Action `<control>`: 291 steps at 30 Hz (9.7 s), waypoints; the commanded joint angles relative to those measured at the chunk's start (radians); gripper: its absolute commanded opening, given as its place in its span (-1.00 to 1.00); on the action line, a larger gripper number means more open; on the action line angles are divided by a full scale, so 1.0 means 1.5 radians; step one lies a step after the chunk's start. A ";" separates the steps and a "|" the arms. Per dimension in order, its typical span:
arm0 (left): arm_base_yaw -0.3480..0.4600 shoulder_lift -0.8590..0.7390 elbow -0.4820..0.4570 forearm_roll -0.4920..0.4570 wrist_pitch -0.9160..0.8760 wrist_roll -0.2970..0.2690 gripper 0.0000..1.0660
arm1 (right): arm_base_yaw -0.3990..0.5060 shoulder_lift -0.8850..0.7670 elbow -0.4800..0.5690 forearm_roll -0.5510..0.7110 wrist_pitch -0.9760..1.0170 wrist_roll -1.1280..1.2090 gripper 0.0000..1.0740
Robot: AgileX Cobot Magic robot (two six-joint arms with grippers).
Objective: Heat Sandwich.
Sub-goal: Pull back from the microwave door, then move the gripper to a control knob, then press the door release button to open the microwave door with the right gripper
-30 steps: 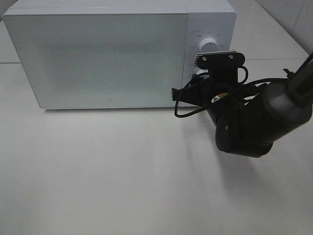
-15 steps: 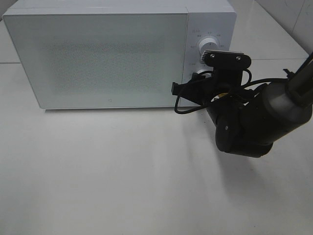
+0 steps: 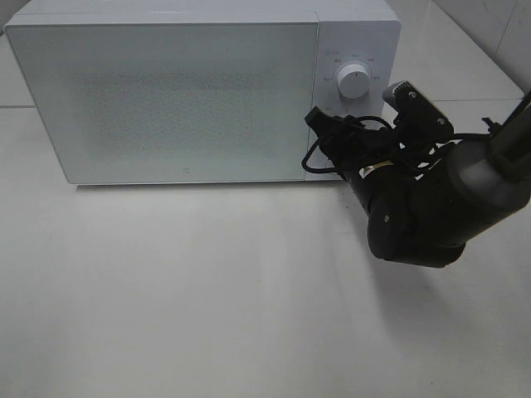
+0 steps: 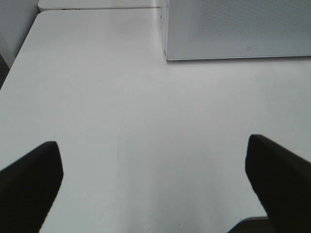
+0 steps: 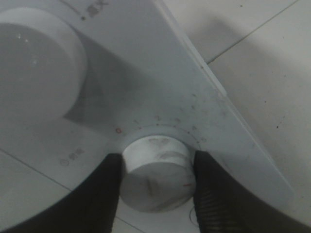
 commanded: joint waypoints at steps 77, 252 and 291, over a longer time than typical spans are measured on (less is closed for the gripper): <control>-0.004 -0.011 0.001 -0.002 -0.010 -0.002 0.83 | -0.003 -0.001 -0.007 -0.036 -0.039 0.731 0.44; -0.004 -0.011 0.001 -0.001 -0.011 -0.001 0.83 | -0.322 -1.395 0.184 -0.437 1.417 -0.317 0.41; -0.004 -0.011 0.001 -0.001 -0.011 -0.001 0.83 | -0.322 -0.939 0.161 -0.417 0.919 -0.313 0.41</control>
